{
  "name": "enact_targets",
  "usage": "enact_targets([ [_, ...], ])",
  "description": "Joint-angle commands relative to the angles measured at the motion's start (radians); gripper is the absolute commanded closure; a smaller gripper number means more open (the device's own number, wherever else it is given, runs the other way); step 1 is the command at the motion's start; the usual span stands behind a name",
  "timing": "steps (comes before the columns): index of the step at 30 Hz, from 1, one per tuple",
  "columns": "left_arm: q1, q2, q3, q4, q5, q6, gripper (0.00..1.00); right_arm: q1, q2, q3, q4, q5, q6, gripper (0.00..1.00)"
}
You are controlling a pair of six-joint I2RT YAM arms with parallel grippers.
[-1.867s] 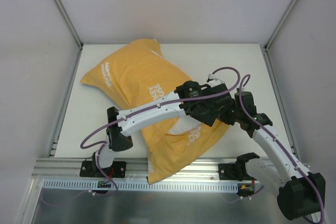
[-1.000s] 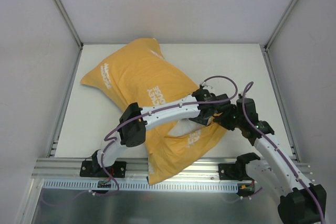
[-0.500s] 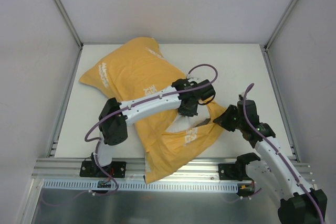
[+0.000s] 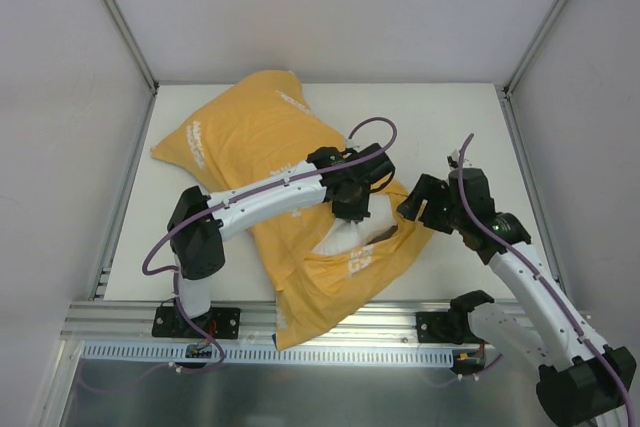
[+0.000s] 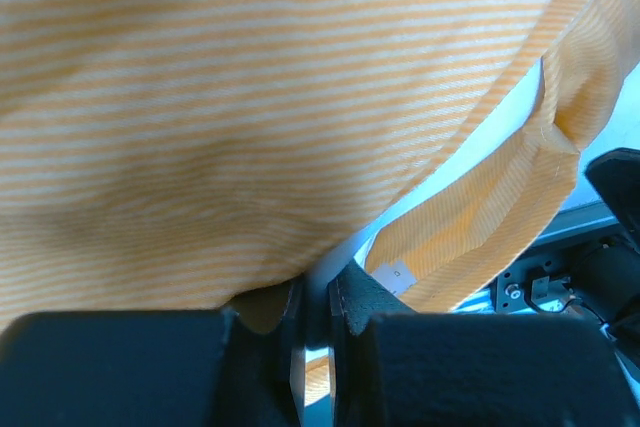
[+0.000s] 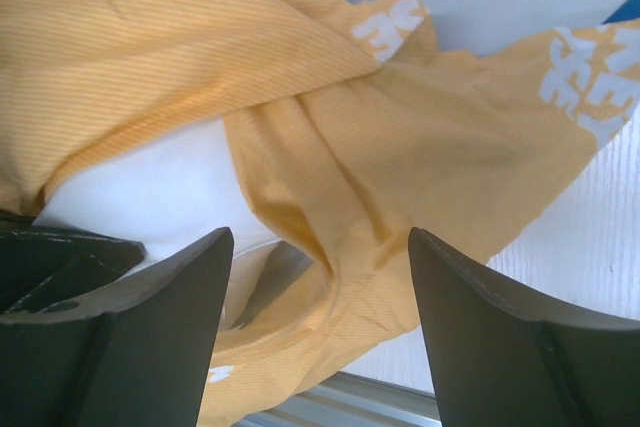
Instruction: Remove the pillowcase from the pillow
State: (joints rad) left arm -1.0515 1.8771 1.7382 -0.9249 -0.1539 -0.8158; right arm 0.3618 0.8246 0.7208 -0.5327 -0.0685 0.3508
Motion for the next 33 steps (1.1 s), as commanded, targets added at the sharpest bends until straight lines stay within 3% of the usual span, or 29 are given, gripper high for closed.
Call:
enact_targets([
  [1,0.001,-0.052,-0.003,0.021,0.076,0.006,1.00,0.038,0.057,0.068,-0.004,0.045,-0.052,0.24],
  [6,0.001,-0.073,-0.006,0.029,0.086,0.004,1.00,0.094,0.181,0.114,-0.006,0.068,-0.061,0.23],
  [9,-0.001,-0.087,-0.011,0.031,0.086,0.001,1.00,0.098,0.234,0.101,0.000,0.168,-0.065,0.25],
  [12,-0.001,-0.114,-0.017,0.032,0.093,0.003,1.00,0.053,0.274,0.071,0.005,0.245,-0.064,0.45],
  [13,-0.001,-0.125,-0.026,0.032,0.093,0.003,1.00,0.023,0.280,0.057,0.011,0.239,-0.053,0.62],
  [15,0.001,-0.169,-0.043,0.034,0.088,0.000,1.00,-0.048,0.291,0.004,0.064,0.176,-0.049,0.78],
  [16,0.001,-0.186,-0.058,0.038,0.086,0.000,1.00,-0.064,0.297,-0.010,0.079,0.147,-0.046,0.93],
  [17,0.001,-0.202,-0.066,0.043,0.089,0.000,1.00,-0.082,0.324,-0.023,0.092,0.133,-0.041,0.98],
  [22,0.004,-0.306,-0.101,0.051,0.079,0.003,1.00,-0.092,0.372,-0.035,0.132,0.038,-0.019,0.99],
  [33,0.061,-0.509,-0.163,0.064,0.091,0.003,1.00,-0.170,0.324,0.075,0.094,0.023,-0.049,0.99],
])
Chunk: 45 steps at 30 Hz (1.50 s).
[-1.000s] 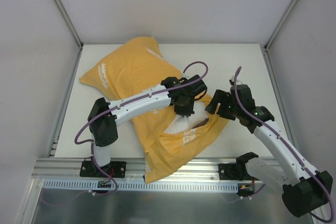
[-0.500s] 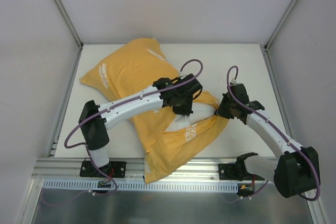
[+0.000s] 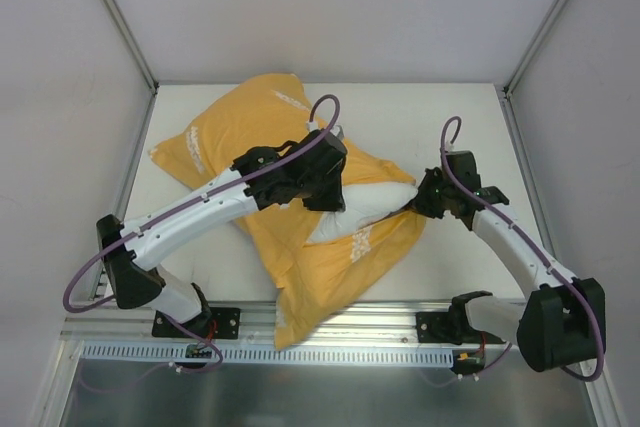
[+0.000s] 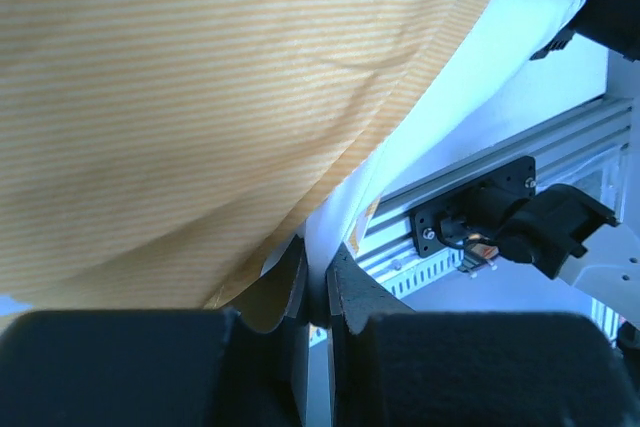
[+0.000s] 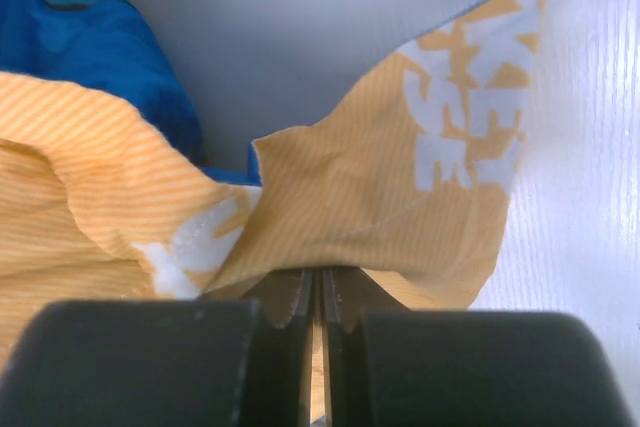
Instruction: Remove the pillowcase from the pillow
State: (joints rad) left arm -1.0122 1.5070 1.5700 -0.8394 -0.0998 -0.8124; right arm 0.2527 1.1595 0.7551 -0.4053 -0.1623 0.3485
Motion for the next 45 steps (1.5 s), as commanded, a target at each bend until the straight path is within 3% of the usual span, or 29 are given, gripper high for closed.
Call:
enact_targets([
  [1,0.024,-0.163,-0.001,-0.018,0.038,-0.002,1.00,-0.070,-0.004,0.064,-0.036,0.110,-0.051,0.99],
  [6,0.032,-0.173,0.007,0.025,0.049,-0.014,1.00,-0.032,0.052,0.050,0.049,0.046,0.018,0.99],
  [10,0.032,-0.087,0.082,0.054,0.078,-0.001,1.00,0.171,0.118,-0.011,0.179,0.055,0.121,0.99],
  [13,0.037,-0.024,0.149,0.060,0.075,0.013,1.00,0.247,0.152,-0.060,0.239,0.044,0.177,0.99],
  [16,0.055,0.015,0.208,0.066,0.098,0.025,1.00,0.234,0.102,-0.099,0.223,0.053,0.172,0.99],
  [19,0.078,0.059,0.251,0.071,0.133,0.041,1.00,0.170,-0.019,-0.111,0.101,0.063,0.106,0.64],
  [20,0.083,0.065,0.258,0.072,0.141,0.045,1.00,0.148,-0.056,-0.112,0.071,0.066,0.087,0.44],
  [23,0.101,0.087,0.257,0.080,0.170,0.053,1.00,0.054,-0.217,-0.108,-0.053,0.076,0.017,0.30],
  [30,0.136,0.127,0.214,0.112,0.244,0.044,1.00,-0.081,-0.454,0.013,-0.316,0.093,-0.134,0.19],
  [32,0.136,0.147,0.234,0.125,0.252,0.041,1.00,-0.076,-0.465,0.033,-0.316,-0.025,-0.114,0.17],
  [35,0.136,0.176,0.272,0.135,0.255,0.036,1.00,0.015,-0.490,0.012,-0.210,-0.117,0.006,0.12],
  [38,0.138,0.202,0.297,0.135,0.230,0.032,1.00,0.186,-0.550,0.009,-0.172,-0.004,0.072,0.03],
  [43,0.158,0.280,0.384,0.134,0.241,0.038,1.00,0.356,-0.577,-0.065,-0.038,-0.031,0.196,0.01],
  [45,0.165,0.314,0.416,0.135,0.252,0.039,1.00,0.481,-0.557,-0.100,-0.008,0.048,0.214,0.01],
])
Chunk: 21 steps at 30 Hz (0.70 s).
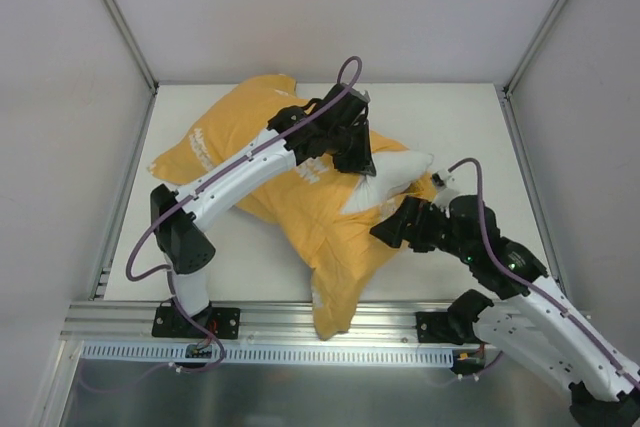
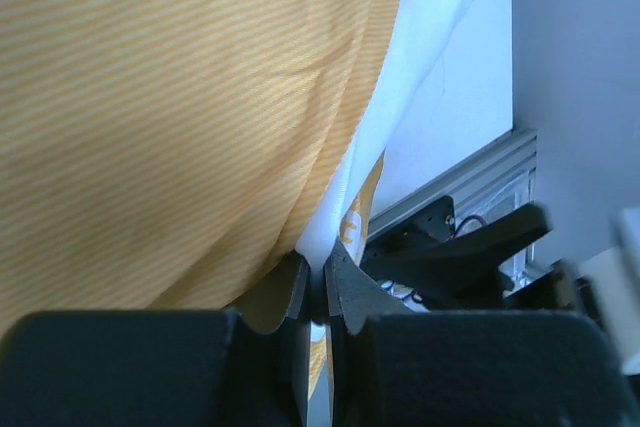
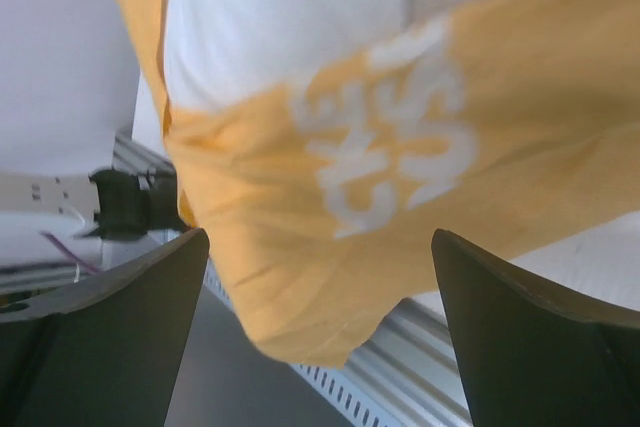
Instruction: Remove the pillowcase from the pillow
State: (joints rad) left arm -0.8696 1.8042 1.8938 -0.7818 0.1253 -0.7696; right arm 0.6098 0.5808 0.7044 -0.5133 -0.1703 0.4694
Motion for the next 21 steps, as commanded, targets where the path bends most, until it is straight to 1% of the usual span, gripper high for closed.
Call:
enact_targets([
  [1,0.032,0.027,0.123,0.078,0.030,-0.003,1.00,0.166,0.040,-0.055,0.110,0.083,0.104,0.01],
  [2,0.037,0.038,0.137,0.078,0.033,-0.002,1.00,0.209,0.057,-0.060,0.119,0.122,0.118,0.02],
  [3,0.043,0.056,0.149,0.078,0.037,-0.002,1.00,0.290,0.103,-0.069,0.157,0.136,0.123,0.03],
  [4,0.055,0.066,0.171,0.078,0.043,-0.003,1.00,0.332,0.128,-0.072,0.177,0.159,0.127,0.05],
  [5,0.061,0.079,0.178,0.078,0.053,-0.005,1.00,0.399,0.189,-0.074,0.202,0.164,0.127,0.10],
  [6,0.066,0.086,0.192,0.078,0.053,-0.005,1.00,0.428,0.218,-0.071,0.199,0.207,0.133,0.29],
  [8,0.089,0.093,0.200,0.078,0.053,-0.007,1.00,0.500,0.261,-0.066,0.196,0.253,0.158,0.46],
  [9,0.098,0.098,0.205,0.078,0.051,-0.007,1.00,0.524,0.284,-0.074,0.199,0.264,0.173,0.56],
  [11,0.129,0.104,0.208,0.076,0.048,-0.010,1.00,0.577,0.290,-0.109,0.223,0.288,0.201,0.63],
  [12,0.139,0.109,0.209,0.078,0.050,-0.010,1.00,0.593,0.292,-0.123,0.223,0.299,0.231,0.75],
  [13,0.162,0.113,0.211,0.078,0.050,-0.011,1.00,0.616,0.292,-0.143,0.220,0.317,0.242,0.81],
  [14,0.175,0.125,0.211,0.078,0.053,-0.014,1.00,0.626,0.292,-0.151,0.204,0.327,0.253,0.91],
  [15,0.185,0.132,0.212,0.078,0.066,-0.020,1.00,0.636,0.292,-0.155,0.188,0.347,0.270,0.94],
  [16,0.196,0.138,0.212,0.078,0.071,-0.023,1.00,0.657,0.291,-0.157,0.176,0.356,0.276,0.95],
  [18,0.219,0.150,0.220,0.078,0.077,-0.025,1.00,0.688,0.291,-0.157,0.106,0.380,0.293,0.91],
  [19,0.227,0.153,0.225,0.078,0.079,-0.025,1.00,0.700,0.289,-0.161,0.089,0.393,0.302,0.91],
  [21,0.248,0.152,0.235,0.078,0.080,-0.028,1.00,0.715,0.275,-0.181,0.072,0.413,0.340,0.96],
])
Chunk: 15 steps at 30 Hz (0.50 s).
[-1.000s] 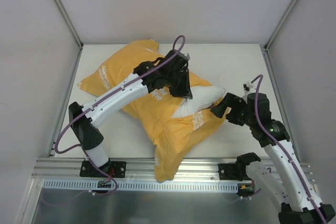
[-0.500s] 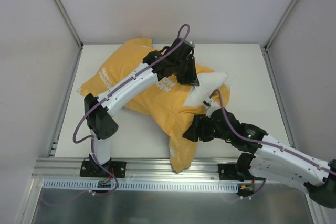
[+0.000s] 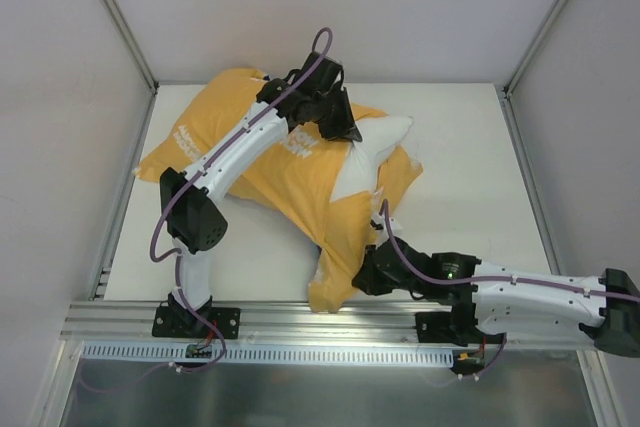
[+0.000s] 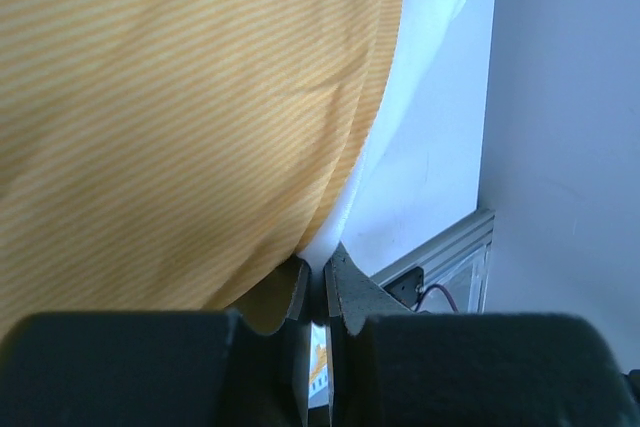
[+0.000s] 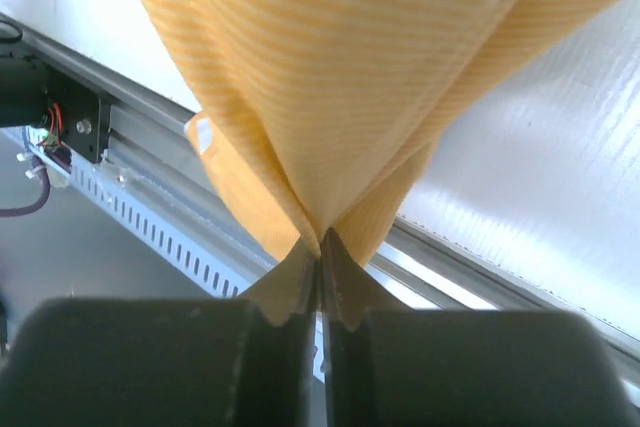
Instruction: Remove the pillowcase from the pillow
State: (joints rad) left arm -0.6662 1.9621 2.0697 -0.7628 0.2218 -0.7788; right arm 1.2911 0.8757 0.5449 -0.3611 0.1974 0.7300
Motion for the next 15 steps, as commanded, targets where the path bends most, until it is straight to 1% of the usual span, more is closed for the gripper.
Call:
enact_targets([
  [1,0.060,-0.006,0.064,0.057,-0.015,-0.019,1.00,0.040,-0.038,-0.052,-0.085,0.048,0.097,0.99],
  [5,0.109,-0.037,0.082,0.059,-0.006,-0.034,1.00,0.042,-0.098,-0.173,-0.050,0.069,0.196,0.99],
  [9,0.161,-0.083,0.108,0.065,-0.002,-0.046,1.00,0.043,-0.100,-0.238,-0.024,0.099,0.244,0.99],
  [13,0.198,-0.138,0.116,0.065,-0.001,-0.062,1.00,0.042,0.006,-0.235,0.005,0.094,0.237,0.99],
  [15,0.218,-0.190,0.081,0.066,-0.027,-0.083,1.00,0.042,0.090,-0.218,0.030,0.086,0.236,0.99],
])
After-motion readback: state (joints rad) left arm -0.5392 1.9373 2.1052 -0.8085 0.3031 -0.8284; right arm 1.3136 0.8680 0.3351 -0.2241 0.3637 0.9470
